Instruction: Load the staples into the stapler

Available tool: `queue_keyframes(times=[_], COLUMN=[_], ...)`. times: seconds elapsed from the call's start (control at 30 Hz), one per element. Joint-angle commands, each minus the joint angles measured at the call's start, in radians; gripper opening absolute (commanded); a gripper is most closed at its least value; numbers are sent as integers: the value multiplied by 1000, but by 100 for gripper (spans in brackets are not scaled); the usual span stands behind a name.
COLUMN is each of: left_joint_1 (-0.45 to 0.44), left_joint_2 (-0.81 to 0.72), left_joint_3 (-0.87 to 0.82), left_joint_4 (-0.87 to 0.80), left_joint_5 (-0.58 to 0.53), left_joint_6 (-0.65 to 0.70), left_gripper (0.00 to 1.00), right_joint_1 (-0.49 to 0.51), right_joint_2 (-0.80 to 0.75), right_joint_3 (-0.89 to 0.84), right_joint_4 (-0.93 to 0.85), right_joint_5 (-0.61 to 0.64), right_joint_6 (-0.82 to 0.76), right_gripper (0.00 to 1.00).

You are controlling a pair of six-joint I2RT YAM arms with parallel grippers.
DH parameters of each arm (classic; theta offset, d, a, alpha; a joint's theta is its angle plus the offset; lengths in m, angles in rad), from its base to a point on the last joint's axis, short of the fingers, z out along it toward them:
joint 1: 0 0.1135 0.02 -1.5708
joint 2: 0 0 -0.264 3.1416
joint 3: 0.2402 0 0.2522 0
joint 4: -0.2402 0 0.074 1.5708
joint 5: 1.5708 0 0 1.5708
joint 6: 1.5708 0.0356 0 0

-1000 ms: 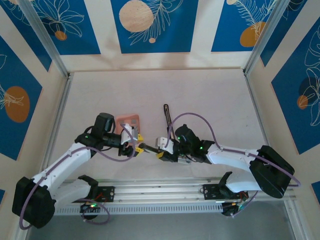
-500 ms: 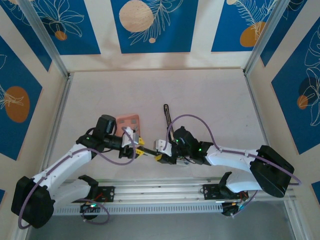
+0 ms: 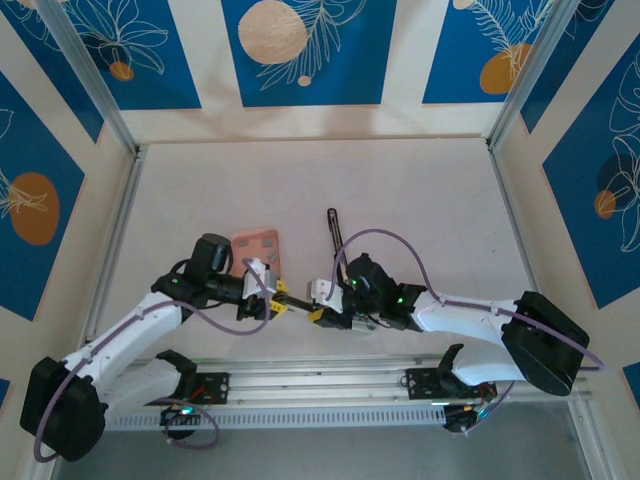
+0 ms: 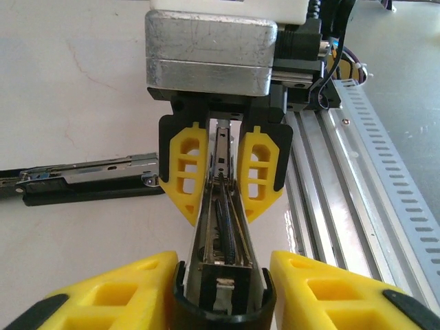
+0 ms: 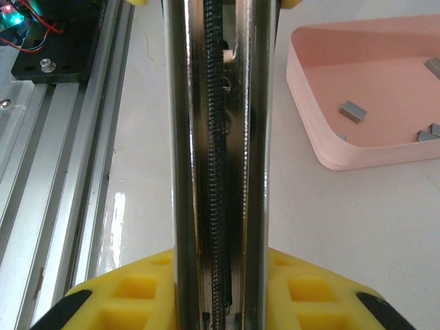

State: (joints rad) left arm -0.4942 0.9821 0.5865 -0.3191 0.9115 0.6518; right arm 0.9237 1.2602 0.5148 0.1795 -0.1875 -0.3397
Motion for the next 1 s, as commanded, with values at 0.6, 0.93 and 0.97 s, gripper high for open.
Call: queue_keyframes(times=[0.6,0.93,0.97], left_joint_1=[-12,-11,-12], left_joint_2=[-136,-143,-144], left_joint_3=[13,94,97], left_joint_4=[-121,-308,-310], left_joint_5=[-114,-182,-189], left_joint_6=[5,98,100], left_gripper=[17,19,19], right_joint_1=[-15,-151,-161], right_joint_2=[-161,-172,-176], right_joint_3=[104,158,155], right_joint_4=[-188,-521,-545], right_joint_5=[58,-52,-71], right_joint_6=[478,875,889], right_gripper=[52,50,50])
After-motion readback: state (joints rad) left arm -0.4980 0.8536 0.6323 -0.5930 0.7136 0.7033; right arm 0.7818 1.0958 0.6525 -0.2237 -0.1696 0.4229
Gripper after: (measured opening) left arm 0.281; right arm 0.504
